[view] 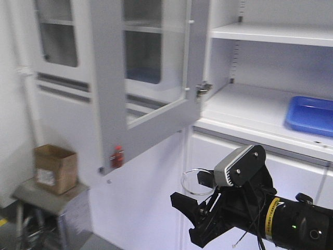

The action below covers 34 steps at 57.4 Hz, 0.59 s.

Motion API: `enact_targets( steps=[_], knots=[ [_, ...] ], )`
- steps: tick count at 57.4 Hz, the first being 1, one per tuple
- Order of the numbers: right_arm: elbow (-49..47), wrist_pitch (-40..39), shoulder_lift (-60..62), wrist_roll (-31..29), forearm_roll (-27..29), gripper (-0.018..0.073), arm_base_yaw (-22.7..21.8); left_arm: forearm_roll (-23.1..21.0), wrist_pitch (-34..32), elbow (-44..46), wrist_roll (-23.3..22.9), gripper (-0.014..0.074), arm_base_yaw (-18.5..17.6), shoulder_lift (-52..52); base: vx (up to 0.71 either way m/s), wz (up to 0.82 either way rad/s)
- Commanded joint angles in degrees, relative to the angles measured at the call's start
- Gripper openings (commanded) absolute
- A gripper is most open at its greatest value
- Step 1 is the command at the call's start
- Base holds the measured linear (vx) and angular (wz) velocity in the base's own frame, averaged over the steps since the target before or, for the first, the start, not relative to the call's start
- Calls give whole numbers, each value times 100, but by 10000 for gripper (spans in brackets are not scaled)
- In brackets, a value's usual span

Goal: Pick beaker and place in left cabinet
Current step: 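Carry the beaker into the open cabinet above the blue tray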

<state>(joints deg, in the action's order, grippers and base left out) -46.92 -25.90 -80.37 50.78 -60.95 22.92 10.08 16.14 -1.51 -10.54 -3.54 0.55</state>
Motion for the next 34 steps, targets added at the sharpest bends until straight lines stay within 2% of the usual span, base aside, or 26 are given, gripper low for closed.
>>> enact_targets(
  steps=[1, 34],
  knots=[
    [-189, -323, 196, 9, 154, 226, -22, -11, -477, 54, -20, 4, -4, 99, 25, -59],
    [-189, -323, 196, 9, 154, 226, -22, -11, -477, 54, -20, 4, -4, 99, 23, -53]
  ],
)
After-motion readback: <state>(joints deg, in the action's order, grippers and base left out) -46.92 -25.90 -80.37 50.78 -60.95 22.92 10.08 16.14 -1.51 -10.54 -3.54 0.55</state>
